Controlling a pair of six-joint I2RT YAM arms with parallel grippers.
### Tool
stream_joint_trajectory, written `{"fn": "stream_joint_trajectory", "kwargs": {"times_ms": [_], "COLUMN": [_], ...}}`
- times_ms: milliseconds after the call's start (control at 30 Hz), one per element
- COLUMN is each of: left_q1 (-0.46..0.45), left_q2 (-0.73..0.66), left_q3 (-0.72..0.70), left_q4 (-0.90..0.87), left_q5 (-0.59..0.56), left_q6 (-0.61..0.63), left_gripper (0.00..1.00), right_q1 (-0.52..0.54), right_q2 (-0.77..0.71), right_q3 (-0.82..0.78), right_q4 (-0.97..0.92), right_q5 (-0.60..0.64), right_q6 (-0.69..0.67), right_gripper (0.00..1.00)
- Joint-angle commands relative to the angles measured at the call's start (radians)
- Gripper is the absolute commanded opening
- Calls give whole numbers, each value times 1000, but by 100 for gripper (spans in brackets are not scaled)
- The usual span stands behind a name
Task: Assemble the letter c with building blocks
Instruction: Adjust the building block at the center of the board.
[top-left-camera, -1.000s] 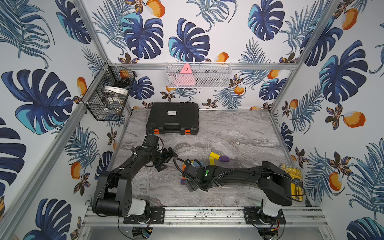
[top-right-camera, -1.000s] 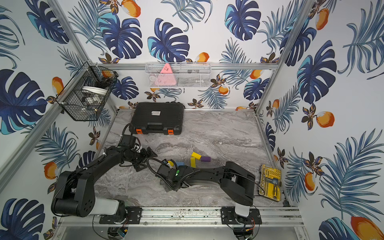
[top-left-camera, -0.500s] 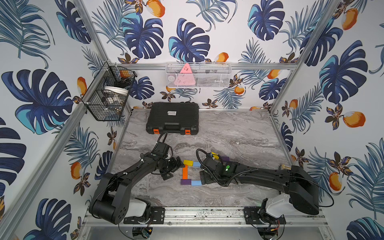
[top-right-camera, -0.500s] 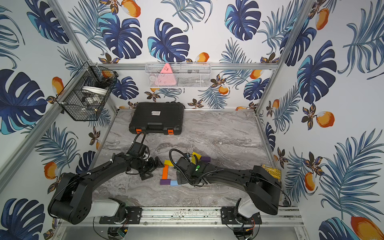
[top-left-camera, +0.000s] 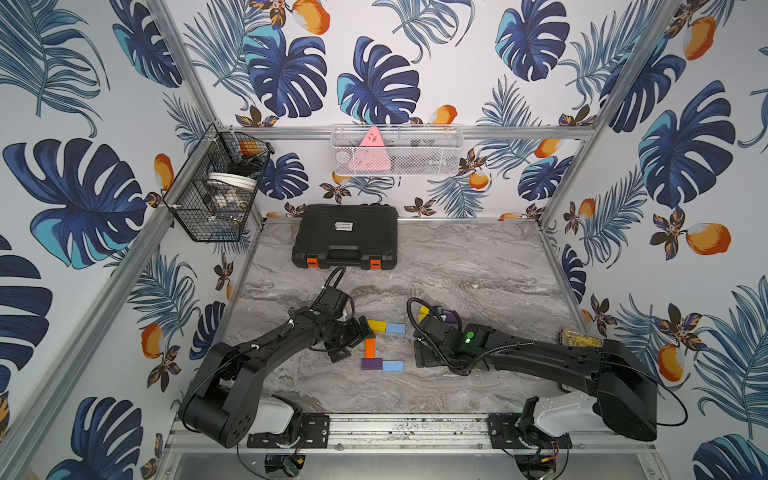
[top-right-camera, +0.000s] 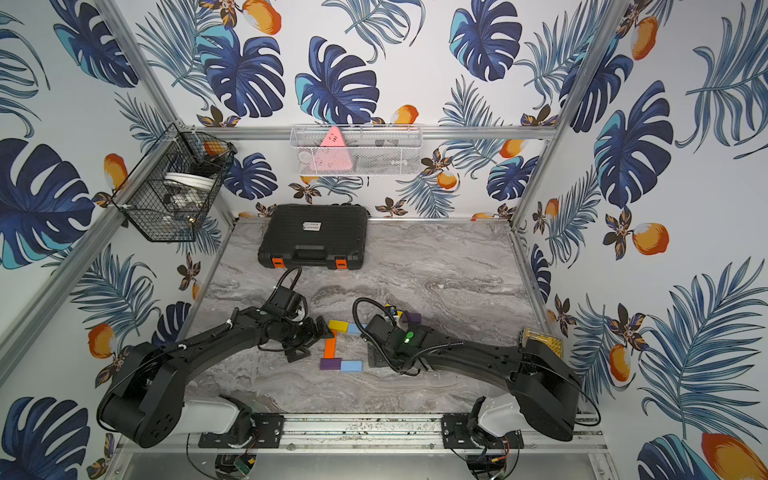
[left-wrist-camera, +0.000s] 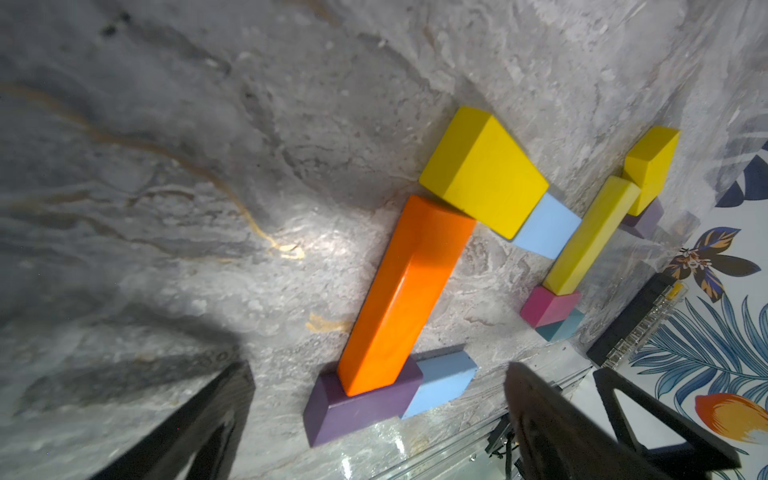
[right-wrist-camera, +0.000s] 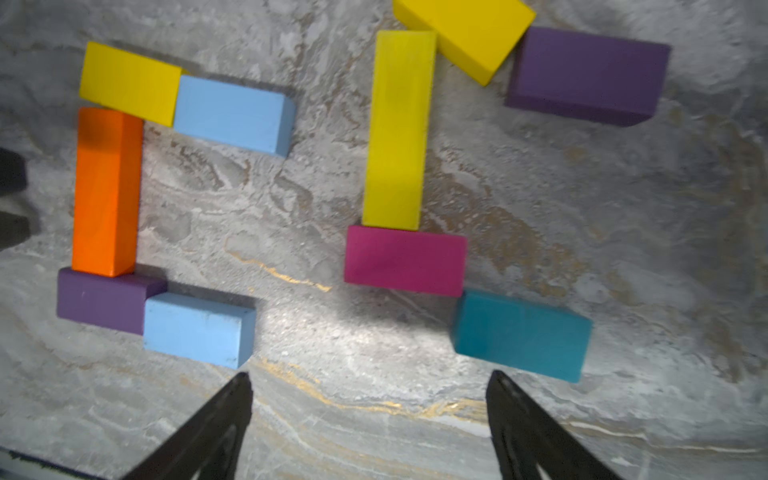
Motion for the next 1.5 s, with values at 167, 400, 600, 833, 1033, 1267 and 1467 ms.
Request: {"fn": "stream_joint_trajectory", "kwargs": {"times_ms": [167, 400, 600, 833, 1033, 1267, 1467], "left_q1": [-1, -7, -63, -192, -258, -271, -275], "left_q2": [13, 61, 205, 468, 667, 774, 790], "left_q3": [73, 178, 350, 649, 851, 926, 893], "left_q4": [-16, -27, -8, -38, -73, -38, 33], "left_q5": [-17, 0, 35, 3, -41, -75, -64], "left_q6": [5, 35, 81, 142, 147, 111, 67], "left_gripper": [99, 99, 99, 99, 99, 99, 99], "right_q1": [-75, -145, -343, -627, -776, -812, -840], "right_q2": [-106, -219, -229, -109, -14, 78, 117], "right_q3": [-74, -171, -141, -86, -76, -81, -114], "right_q4": [-142, -159, -83, 62, 211, 302, 342], "right_q5": [76, 55, -60, -275, -502, -611, -646], "right_q6": [-39, 30, -20, -45, -23, -18, -25], "right_gripper": [92, 91, 90, 89, 87, 86, 86]}}
